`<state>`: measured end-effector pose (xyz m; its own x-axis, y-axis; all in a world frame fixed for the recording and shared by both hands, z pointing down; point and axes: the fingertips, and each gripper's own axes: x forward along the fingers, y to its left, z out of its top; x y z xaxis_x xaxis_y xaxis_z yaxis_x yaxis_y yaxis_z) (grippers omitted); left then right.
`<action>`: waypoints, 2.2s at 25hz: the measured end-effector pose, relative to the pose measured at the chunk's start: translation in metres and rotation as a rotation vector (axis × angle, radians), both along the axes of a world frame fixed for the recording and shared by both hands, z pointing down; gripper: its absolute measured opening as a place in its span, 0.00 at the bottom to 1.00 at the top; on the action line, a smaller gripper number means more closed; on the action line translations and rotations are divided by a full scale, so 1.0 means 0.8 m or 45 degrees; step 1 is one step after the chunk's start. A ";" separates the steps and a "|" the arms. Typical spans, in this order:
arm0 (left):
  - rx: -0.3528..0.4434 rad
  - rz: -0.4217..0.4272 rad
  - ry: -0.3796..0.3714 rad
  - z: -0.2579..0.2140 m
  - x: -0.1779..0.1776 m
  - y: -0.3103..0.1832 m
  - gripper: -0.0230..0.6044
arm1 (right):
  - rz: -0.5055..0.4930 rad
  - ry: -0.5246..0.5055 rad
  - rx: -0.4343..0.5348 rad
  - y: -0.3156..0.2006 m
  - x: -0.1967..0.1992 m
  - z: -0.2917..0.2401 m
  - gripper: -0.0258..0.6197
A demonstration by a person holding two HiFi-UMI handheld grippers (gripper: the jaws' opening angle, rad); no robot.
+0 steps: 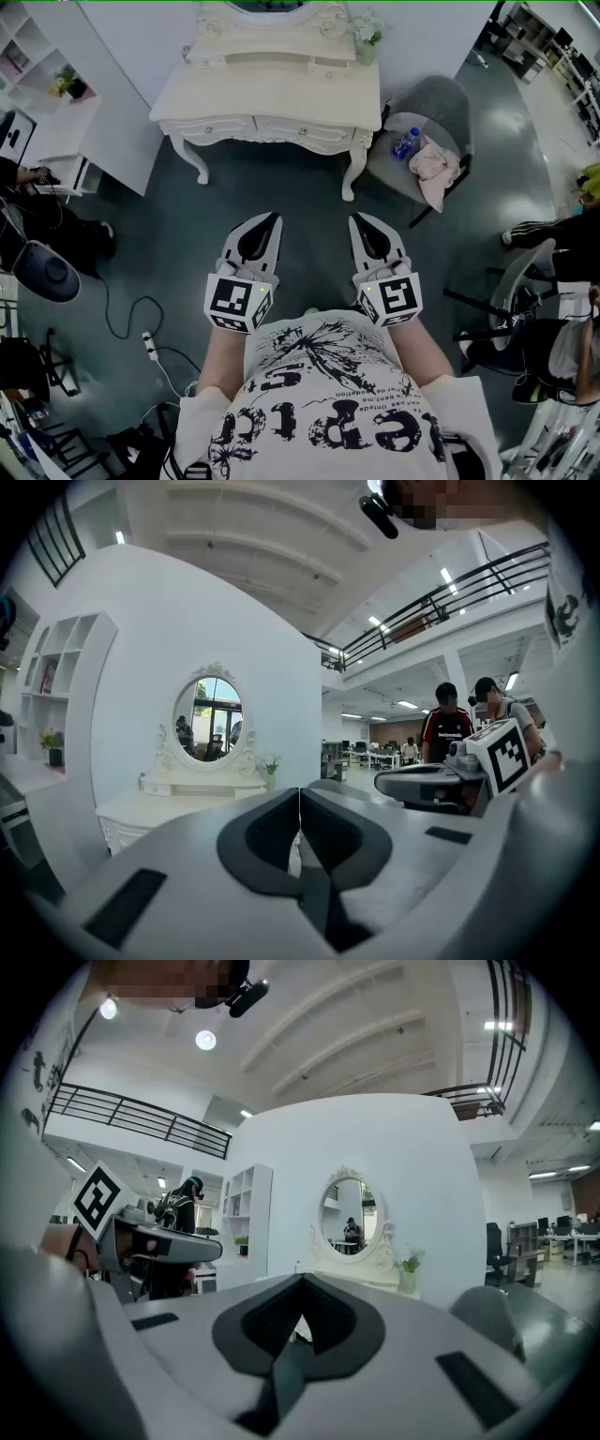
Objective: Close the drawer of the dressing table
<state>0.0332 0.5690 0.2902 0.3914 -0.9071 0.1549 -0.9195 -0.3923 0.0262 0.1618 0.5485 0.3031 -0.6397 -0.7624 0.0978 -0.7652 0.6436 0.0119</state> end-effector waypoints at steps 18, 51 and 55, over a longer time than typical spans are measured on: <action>-0.044 -0.082 0.053 0.021 -0.045 -0.005 0.07 | 0.005 0.003 -0.085 -0.021 -0.032 0.019 0.07; -0.111 -0.097 0.012 0.053 -0.053 -0.519 0.07 | -0.015 0.045 -0.184 -0.543 -0.039 0.075 0.07; -0.114 -0.031 0.012 0.060 -0.075 -0.586 0.07 | 0.058 0.050 -0.192 -0.600 -0.057 0.083 0.07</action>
